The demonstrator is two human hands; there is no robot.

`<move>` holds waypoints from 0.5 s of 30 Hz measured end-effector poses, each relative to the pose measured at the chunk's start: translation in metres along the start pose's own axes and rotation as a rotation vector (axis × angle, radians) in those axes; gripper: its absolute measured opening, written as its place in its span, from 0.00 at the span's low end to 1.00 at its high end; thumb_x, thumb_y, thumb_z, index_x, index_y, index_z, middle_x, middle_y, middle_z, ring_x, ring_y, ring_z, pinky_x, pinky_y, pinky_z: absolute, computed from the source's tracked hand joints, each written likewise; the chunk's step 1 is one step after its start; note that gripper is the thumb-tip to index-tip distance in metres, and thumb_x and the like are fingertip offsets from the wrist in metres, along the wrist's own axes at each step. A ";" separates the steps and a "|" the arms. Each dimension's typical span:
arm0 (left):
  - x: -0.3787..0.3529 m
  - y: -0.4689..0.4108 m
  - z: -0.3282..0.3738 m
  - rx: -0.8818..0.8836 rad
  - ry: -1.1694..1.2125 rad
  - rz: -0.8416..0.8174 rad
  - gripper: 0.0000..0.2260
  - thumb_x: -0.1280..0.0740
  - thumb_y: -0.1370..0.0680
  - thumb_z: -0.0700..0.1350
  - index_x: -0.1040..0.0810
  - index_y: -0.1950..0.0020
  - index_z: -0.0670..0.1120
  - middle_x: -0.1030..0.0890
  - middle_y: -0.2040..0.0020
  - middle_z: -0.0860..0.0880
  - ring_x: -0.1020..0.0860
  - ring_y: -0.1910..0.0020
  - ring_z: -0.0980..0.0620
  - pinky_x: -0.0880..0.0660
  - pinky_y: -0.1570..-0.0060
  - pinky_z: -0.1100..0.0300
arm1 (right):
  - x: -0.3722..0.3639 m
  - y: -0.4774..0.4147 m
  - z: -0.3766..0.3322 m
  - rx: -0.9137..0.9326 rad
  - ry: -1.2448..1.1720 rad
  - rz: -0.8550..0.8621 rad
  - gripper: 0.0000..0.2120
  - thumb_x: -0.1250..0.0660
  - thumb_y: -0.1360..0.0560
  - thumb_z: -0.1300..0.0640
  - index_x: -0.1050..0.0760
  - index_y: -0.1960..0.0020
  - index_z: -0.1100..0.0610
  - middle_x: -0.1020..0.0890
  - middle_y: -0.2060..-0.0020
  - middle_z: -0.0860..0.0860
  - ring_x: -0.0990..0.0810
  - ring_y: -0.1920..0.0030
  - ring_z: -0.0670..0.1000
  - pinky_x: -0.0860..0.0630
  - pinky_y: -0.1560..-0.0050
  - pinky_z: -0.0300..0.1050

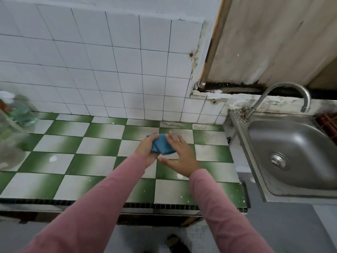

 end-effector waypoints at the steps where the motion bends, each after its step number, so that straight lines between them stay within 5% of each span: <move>1: 0.000 0.000 -0.002 0.003 0.002 -0.010 0.14 0.36 0.19 0.40 0.28 0.34 0.45 0.22 0.48 0.43 0.21 0.52 0.45 0.21 0.52 0.48 | -0.005 0.001 0.003 0.009 0.090 -0.042 0.46 0.41 0.31 0.31 0.52 0.19 0.47 0.51 0.20 0.42 0.59 0.23 0.45 0.57 0.25 0.45; 5: 0.003 0.003 -0.007 0.039 -0.008 -0.027 0.15 0.37 0.18 0.42 0.28 0.32 0.44 0.22 0.48 0.42 0.21 0.53 0.45 0.21 0.62 0.50 | -0.020 0.006 0.011 -0.012 0.244 -0.131 0.42 0.37 0.22 0.51 0.61 0.19 0.51 0.59 0.20 0.45 0.63 0.20 0.53 0.59 0.21 0.58; 10: 0.009 0.005 -0.011 0.040 -0.100 -0.031 0.08 0.36 0.19 0.46 0.24 0.43 0.43 0.21 0.50 0.41 0.20 0.55 0.45 0.20 0.59 0.52 | -0.028 0.006 0.012 -0.047 0.158 -0.167 0.28 0.47 0.15 0.60 0.57 0.19 0.55 0.52 0.19 0.50 0.56 0.19 0.53 0.59 0.21 0.50; 15: 0.005 0.006 -0.020 0.102 -0.081 -0.165 0.27 0.44 0.19 0.61 0.26 0.35 0.39 0.21 0.39 0.35 0.21 0.43 0.39 0.20 0.55 0.52 | -0.031 0.003 -0.002 -0.097 -0.094 -0.123 0.27 0.47 0.15 0.61 0.54 0.19 0.54 0.52 0.19 0.48 0.57 0.20 0.49 0.58 0.21 0.46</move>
Point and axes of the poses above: each hand's wrist, its own y-axis away from the middle knuckle, its own x-axis out of the back of the hand, z = x × y, the point moved 5 cm from there along -y, towards the middle knuckle
